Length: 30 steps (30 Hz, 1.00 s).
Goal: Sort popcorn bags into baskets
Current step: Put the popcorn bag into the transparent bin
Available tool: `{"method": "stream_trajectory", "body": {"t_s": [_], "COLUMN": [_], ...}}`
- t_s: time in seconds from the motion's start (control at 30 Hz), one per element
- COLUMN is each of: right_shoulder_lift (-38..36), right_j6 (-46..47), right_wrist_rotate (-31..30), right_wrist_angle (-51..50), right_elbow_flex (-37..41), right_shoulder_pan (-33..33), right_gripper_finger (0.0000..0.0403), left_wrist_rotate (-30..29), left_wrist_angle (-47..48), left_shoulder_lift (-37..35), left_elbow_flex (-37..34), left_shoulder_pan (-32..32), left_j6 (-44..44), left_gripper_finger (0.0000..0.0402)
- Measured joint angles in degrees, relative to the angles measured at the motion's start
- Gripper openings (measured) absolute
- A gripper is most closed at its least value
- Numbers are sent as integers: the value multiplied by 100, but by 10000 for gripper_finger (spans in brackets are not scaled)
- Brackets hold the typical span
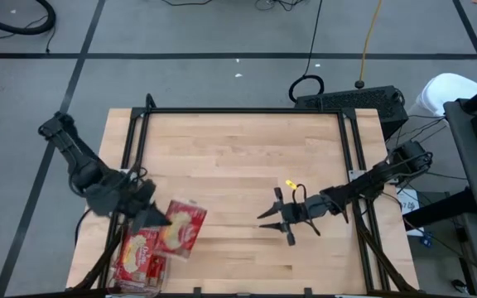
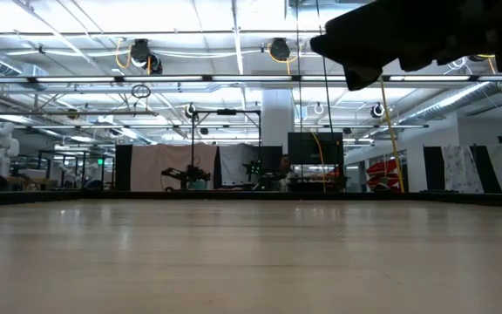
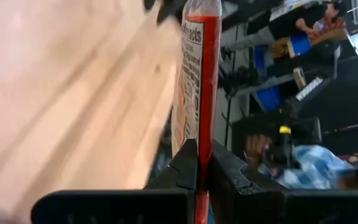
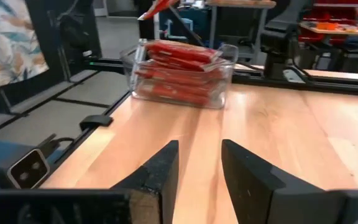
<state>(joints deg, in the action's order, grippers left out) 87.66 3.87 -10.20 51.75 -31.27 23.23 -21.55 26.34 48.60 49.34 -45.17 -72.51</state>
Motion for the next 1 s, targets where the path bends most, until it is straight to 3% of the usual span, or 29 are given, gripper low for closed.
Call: {"method": "stream_trajectory", "body": {"t_s": [0.33, 0.57, 0.87, 1.0], "right_shoulder_lift": [0, 0, 0, 0], "right_j6": [-234, -285, -350, -351], "right_wrist_rotate": [-12, -15, -17, -17], "right_wrist_angle": [-170, -193, -273, -286], "right_elbow_flex": [0, 0, 0, 0], "right_shoulder_pan": [163, 163, 163, 163], "right_gripper_finger": [112, 112, 112, 112], "left_wrist_rotate": [-1158, -1393, -2106, -2131], "left_wrist_angle": [834, 1637, 1872, 1894], "left_shoulder_lift": [217, 570, 987, 1039], "left_elbow_flex": [1, 0, 0, 0], "left_shoulder_pan": [-1928, -2815, -3915, -4133], "left_j6": [-2792, -4467, -5961, -6075], "left_gripper_finger": [18, 19, 20, 21]}}
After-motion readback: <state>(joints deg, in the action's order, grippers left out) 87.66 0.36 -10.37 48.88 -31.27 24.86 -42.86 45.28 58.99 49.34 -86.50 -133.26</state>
